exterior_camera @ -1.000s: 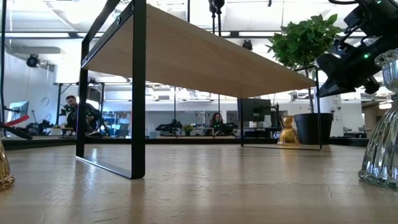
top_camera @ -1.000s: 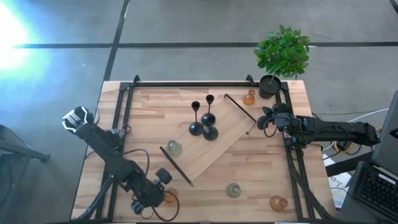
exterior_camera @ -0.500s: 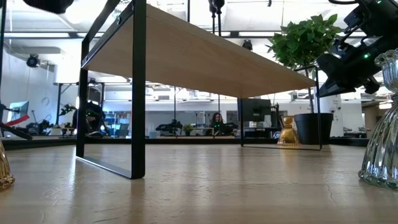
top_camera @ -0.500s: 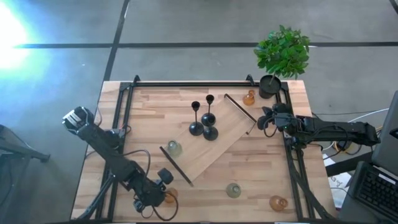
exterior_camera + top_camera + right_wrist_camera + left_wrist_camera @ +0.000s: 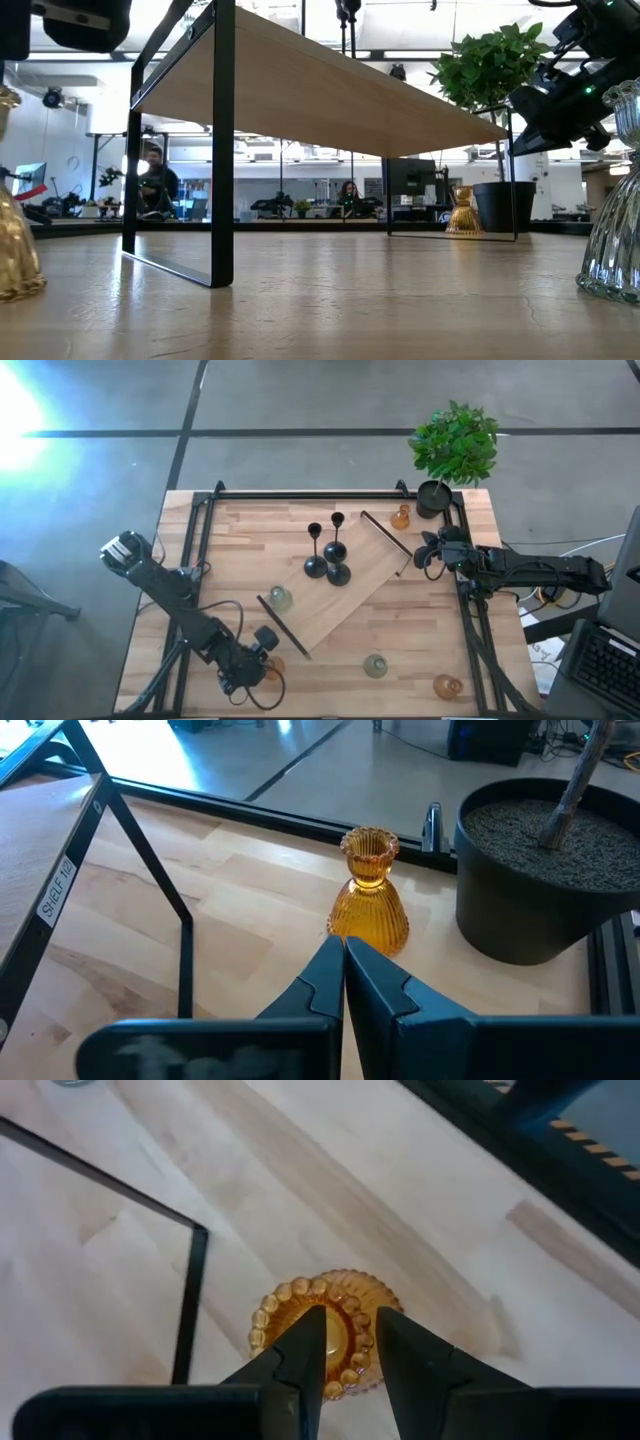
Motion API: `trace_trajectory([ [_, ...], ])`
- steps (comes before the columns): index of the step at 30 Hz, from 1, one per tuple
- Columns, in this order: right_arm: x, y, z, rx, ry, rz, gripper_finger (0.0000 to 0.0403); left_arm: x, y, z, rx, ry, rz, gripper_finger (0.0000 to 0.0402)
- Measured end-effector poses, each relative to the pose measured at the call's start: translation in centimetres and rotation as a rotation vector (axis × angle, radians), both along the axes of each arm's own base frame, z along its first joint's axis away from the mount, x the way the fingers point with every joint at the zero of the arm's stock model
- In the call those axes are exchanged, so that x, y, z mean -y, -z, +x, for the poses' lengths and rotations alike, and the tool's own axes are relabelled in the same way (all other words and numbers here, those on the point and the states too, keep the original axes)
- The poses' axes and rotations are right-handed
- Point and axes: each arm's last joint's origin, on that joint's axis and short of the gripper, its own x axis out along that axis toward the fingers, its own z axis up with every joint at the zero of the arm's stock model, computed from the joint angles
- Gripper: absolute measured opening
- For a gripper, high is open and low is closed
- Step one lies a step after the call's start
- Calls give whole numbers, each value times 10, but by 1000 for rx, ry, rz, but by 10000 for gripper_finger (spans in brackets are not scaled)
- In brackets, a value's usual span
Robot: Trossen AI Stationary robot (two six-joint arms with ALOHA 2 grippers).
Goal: Pick & Place candle stick holders
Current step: Put the bottom left yellow candle holder on the shelf
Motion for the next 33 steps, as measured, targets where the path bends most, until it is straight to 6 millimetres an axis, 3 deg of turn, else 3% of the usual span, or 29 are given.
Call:
trace_trajectory([
  [3,0,0,0,2,0,0,8,-1,-1,1,14,-17,20,77],
  [7,0,0,0,2,0,0,8,0,-4,2,30,-40,2,25],
  [22,0,0,0,5,0,-1,8,1,-13,5,-21,-170,-83,25],
  [28,0,0,0,5,0,-1,8,2,-30,6,-57,-218,-79,25],
  [33,0,0,0,3,-1,-2,8,3,-57,7,-63,-252,-102,25],
])
